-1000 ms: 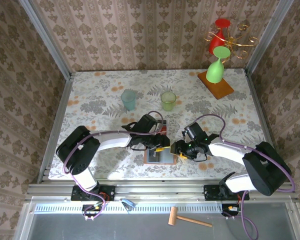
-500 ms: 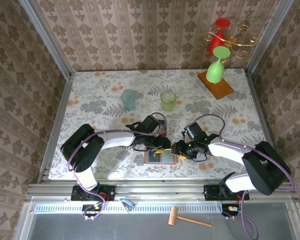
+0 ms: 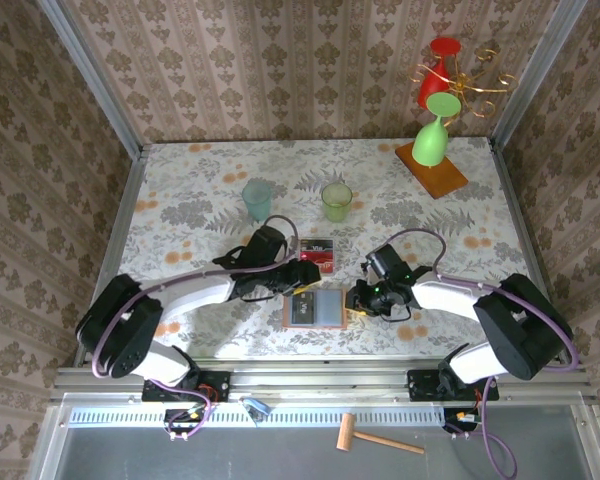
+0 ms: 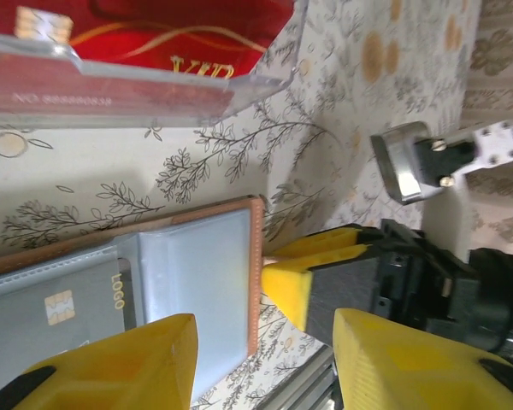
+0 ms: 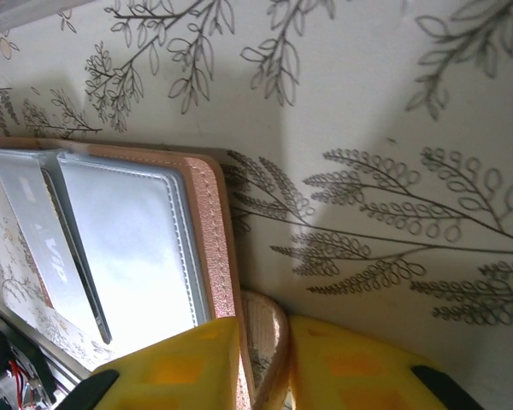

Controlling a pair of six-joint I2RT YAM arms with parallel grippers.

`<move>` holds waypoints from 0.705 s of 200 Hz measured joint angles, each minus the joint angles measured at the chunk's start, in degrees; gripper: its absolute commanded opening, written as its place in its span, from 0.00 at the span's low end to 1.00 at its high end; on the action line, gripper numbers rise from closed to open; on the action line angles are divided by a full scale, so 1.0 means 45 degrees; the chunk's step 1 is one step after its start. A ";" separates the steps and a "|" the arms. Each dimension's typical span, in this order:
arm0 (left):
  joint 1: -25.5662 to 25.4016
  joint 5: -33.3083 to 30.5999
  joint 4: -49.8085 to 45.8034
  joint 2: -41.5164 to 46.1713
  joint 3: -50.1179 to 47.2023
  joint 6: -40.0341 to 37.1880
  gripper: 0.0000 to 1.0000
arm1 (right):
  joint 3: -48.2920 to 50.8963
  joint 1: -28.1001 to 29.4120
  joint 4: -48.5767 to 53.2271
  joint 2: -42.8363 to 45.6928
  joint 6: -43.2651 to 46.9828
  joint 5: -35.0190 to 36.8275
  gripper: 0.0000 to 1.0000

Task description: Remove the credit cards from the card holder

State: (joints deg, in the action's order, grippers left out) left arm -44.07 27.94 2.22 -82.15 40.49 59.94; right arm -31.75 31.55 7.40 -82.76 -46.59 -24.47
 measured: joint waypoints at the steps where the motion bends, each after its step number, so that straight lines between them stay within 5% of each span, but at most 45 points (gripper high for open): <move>1: 0.0019 -0.0015 0.0005 0.0049 -0.0029 0.0000 0.46 | -0.0010 0.0000 0.0005 -0.0015 0.0000 0.0000 0.21; 37: 0.0500 -0.0223 -0.0068 0.0996 -0.0947 0.0010 0.45 | -0.0301 0.0000 0.0010 -0.0214 0.0092 0.0000 0.20; 96: 0.0743 -0.0321 -0.0345 0.1525 -0.2225 0.0029 0.39 | -0.1064 0.0005 0.0903 -0.0073 0.0510 0.0155 0.37; 141: 0.0743 -0.0321 -0.0321 0.1535 -0.2497 0.0112 0.35 | -0.1515 0.0039 0.1821 0.0947 0.0563 0.0418 0.39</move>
State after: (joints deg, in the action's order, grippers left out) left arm -40.73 26.50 0.78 -75.24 29.26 60.45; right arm -38.57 31.73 15.59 -78.50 -44.05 -22.59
